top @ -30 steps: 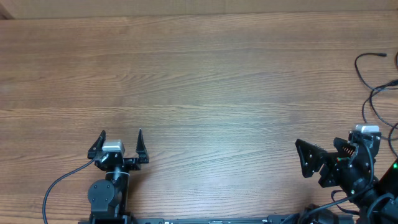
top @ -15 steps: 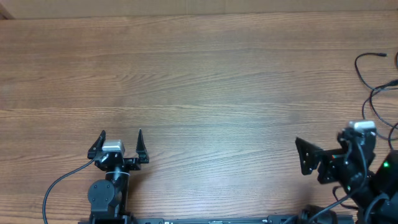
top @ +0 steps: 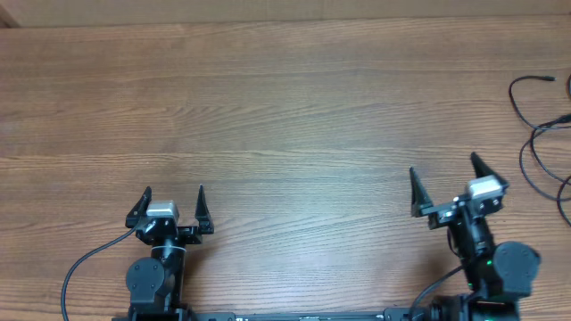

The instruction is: Untangle cables

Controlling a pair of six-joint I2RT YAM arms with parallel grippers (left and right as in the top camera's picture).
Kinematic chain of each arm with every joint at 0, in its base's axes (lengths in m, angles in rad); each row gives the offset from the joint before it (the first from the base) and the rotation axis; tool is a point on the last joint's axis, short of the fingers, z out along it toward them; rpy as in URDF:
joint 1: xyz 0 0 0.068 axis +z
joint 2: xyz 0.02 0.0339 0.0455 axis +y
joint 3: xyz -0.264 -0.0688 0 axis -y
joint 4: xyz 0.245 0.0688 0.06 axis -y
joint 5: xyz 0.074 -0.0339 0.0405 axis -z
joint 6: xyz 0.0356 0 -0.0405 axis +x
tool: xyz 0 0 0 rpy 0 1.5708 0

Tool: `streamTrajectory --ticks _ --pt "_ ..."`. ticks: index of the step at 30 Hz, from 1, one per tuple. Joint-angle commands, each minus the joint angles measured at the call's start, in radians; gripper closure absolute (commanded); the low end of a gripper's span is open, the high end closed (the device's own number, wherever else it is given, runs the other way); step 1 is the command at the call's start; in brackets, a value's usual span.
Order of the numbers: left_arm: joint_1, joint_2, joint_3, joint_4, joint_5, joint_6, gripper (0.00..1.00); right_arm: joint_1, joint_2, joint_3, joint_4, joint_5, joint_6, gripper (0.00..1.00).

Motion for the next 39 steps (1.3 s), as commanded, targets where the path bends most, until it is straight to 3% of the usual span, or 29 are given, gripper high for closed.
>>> streamTrajectory --ticks 1,10,19,24,26,31,39 --pt "-0.001 -0.008 -0.003 0.001 0.011 0.016 0.01 0.005 -0.069 -0.101 0.057 0.003 -0.004 0.00" --pt "-0.001 -0.008 -0.003 0.001 0.011 0.016 0.00 0.008 -0.158 -0.229 0.114 0.019 -0.015 0.00" --pt "-0.001 -0.008 -0.003 0.001 0.011 0.016 0.00 0.072 -0.241 -0.254 0.111 0.071 -0.254 0.00" --pt "-0.001 -0.008 -0.003 0.001 0.011 0.016 0.00 0.071 -0.241 -0.254 0.171 0.134 -0.270 0.00" --pt "-0.001 -0.008 -0.003 0.001 0.011 0.016 0.00 0.071 -0.241 -0.254 0.203 0.174 -0.175 0.00" --pt "-0.001 -0.008 -0.003 0.001 0.011 0.016 0.01 0.071 -0.241 -0.254 0.179 0.354 0.238 0.00" --pt "-0.001 -0.008 -0.003 0.001 0.011 0.016 0.00 0.071 -0.241 -0.254 0.002 0.358 0.260 0.00"
